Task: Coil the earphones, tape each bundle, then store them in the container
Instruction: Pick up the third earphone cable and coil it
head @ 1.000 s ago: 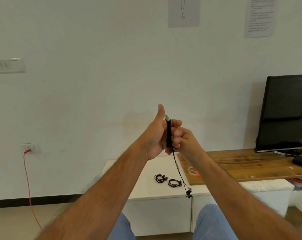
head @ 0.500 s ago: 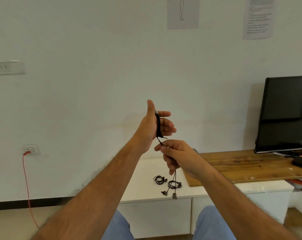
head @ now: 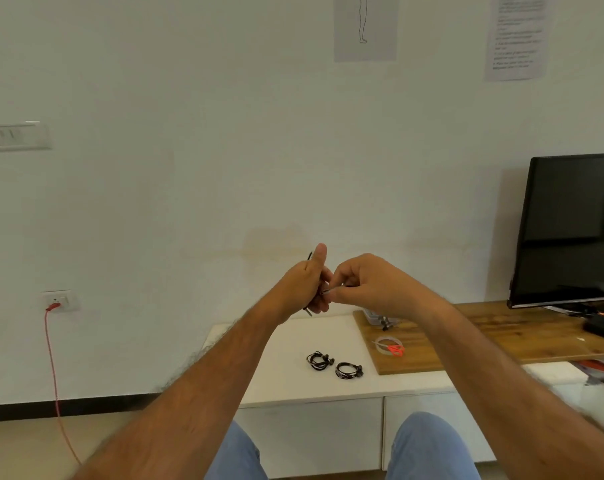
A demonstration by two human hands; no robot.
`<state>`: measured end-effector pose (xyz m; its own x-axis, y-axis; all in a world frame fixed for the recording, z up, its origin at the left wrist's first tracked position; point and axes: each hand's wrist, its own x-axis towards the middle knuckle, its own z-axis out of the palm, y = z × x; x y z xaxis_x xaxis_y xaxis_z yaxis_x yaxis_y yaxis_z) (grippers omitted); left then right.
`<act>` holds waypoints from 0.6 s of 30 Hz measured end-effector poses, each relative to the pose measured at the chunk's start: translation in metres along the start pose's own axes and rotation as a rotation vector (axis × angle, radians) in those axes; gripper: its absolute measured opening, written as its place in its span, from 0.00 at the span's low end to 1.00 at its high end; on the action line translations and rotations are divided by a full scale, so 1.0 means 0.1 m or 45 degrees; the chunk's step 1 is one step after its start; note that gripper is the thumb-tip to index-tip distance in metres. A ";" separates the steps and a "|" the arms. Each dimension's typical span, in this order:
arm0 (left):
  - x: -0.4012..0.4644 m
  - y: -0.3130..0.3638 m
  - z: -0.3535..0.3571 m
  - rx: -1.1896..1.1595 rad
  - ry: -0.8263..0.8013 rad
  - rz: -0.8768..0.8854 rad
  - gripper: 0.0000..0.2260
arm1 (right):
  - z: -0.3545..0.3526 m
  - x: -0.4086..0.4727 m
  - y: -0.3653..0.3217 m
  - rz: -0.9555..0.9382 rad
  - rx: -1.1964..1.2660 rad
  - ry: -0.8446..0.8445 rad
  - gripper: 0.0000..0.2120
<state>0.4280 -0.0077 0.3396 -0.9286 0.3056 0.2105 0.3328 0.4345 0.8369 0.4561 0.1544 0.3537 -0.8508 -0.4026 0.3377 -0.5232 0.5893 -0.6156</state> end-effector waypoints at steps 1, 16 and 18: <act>-0.02 0.00 0.01 0.014 -0.028 -0.011 0.34 | -0.04 0.01 -0.01 -0.028 -0.017 -0.027 0.03; -0.17 0.18 0.02 -0.912 -0.550 -0.183 0.29 | -0.30 0.19 0.21 -0.213 0.599 0.121 0.03; -0.17 0.19 0.02 -1.029 -0.595 -0.168 0.29 | -0.24 0.19 0.22 -0.232 0.747 0.129 0.03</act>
<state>0.4504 -0.0032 0.3510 -0.7322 0.6810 0.0119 -0.1478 -0.1759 0.9733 0.4269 0.1760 0.3636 -0.7655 -0.3755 0.5225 -0.5712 0.0228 -0.8205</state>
